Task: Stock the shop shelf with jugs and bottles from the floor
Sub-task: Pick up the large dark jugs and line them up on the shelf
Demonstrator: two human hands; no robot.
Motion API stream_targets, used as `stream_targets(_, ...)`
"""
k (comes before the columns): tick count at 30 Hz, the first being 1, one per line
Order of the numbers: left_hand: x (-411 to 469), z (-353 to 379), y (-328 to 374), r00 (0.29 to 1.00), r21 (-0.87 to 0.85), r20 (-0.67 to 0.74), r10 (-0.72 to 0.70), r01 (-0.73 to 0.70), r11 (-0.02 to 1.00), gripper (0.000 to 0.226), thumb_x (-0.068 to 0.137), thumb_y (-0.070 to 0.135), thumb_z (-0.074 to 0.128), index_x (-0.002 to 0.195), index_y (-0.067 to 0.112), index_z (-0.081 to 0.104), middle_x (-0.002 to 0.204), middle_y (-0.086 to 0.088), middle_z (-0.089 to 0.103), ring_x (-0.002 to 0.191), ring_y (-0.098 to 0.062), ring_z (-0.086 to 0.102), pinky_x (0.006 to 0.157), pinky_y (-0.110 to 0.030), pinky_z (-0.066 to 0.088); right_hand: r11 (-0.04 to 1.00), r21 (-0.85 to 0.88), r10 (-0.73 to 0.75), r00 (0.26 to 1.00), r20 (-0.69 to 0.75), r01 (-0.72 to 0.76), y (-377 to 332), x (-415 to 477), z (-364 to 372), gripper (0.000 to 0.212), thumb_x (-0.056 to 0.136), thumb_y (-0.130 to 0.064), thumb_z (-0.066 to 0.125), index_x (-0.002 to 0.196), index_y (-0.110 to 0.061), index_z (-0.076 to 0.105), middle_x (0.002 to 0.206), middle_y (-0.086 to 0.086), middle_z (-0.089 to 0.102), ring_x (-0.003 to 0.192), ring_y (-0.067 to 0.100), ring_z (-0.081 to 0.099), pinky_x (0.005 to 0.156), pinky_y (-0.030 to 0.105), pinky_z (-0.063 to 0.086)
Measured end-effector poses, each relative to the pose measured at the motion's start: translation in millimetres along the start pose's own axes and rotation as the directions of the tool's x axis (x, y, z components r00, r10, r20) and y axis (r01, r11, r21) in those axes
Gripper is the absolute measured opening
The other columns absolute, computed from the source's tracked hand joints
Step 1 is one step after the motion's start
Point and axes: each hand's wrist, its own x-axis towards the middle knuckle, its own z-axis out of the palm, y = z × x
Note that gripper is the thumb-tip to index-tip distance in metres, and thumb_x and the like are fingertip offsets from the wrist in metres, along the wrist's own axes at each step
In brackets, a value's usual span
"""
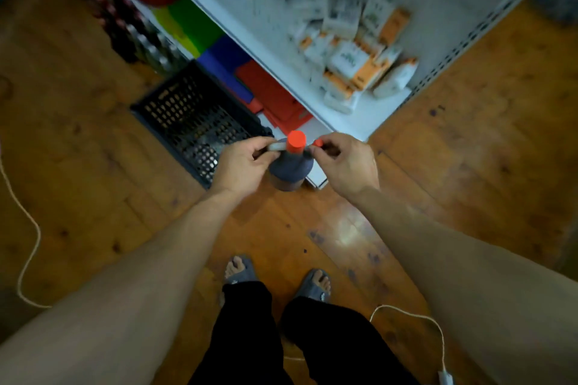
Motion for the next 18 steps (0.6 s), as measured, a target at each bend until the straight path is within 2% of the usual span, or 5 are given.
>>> stream_targets(2, -0.4, -37.6, 34.1, 0.998, -0.017, -0.041, 0.04, -0.04, 0.999, 0.021, 0.087, 0.014, 0.067, 0.107, 0.016, 0.073, 0.098, -0.001, 0.074, 0.092, -0.011, 0.066, 0.083, -0.024, 0.049, 0.999, -0.012, -0.053, 0.998, -0.031, 0.052, -39.8, 3.9, -22.4, 0.018, 0.085, -0.036, 0.067, 0.096, -0.023, 0.072, 0.095, -0.003, 0.071, 0.09, 0.015, 0.063, 0.075, 0.025, 0.046)
stream_targets(5, 4.4, -90.7, 79.2, 0.991, -0.041, -0.072, 0.117, -0.12, 0.992, 0.02, 0.086, 0.015, 0.068, 0.105, 0.017, 0.073, 0.097, 0.001, 0.074, 0.093, -0.014, 0.068, 0.089, -0.032, 0.053, 0.993, 0.033, -0.11, 0.99, -0.089, 0.113, -95.1, 10.6, -52.1, 0.017, 0.085, -0.038, 0.067, 0.091, -0.023, 0.071, 0.087, -0.003, 0.07, 0.083, 0.016, 0.063, 0.073, 0.03, 0.051)
stream_targets(9, 16.1, -152.7, 134.9, 0.979, -0.061, -0.067, 0.192, -0.196, 0.979, 0.025, 0.087, 0.008, 0.067, 0.112, 0.007, 0.069, 0.103, 0.0, 0.07, 0.099, -0.013, 0.064, 0.09, -0.016, 0.048, 0.978, 0.07, -0.185, 0.97, -0.158, 0.198, -164.4, 13.2, -90.3, 0.014, 0.085, -0.035, 0.068, 0.09, -0.023, 0.071, 0.081, -0.009, 0.064, 0.079, 0.011, 0.059, 0.072, 0.025, 0.048)
stream_targets(13, 33.1, -206.5, 179.7, 0.966, -0.115, -0.084, 0.246, -0.255, 0.96, 0.029, 0.082, 0.013, 0.073, 0.111, 0.008, 0.07, 0.103, -0.005, 0.072, 0.099, -0.019, 0.066, 0.098, -0.042, 0.05, 0.948, 0.2, -0.2, 0.953, -0.229, 0.247, -220.4, 17.3, -118.8, 0.014, 0.085, -0.033, 0.07, 0.094, -0.023, 0.069, 0.081, -0.01, 0.065, 0.072, 0.001, 0.057, 0.064, 0.008, 0.04)
stream_targets(18, 54.2, -247.0, 243.2, 0.934, -0.207, -0.049, 0.354, -0.357, 0.911, 0.025, 0.087, 0.002, 0.065, 0.096, 0.025, 0.071, 0.085, 0.007, 0.071, 0.081, -0.007, 0.063, 0.086, -0.03, 0.052, 0.935, 0.23, -0.253, 0.961, -0.107, 0.272, -254.9, 34.4, -137.3, 0.058, 0.073, -0.039, 0.081, 0.123, -0.023, 0.056, 0.114, -0.011, 0.061, 0.102, 0.004, 0.057, 0.089, 0.02, 0.044)
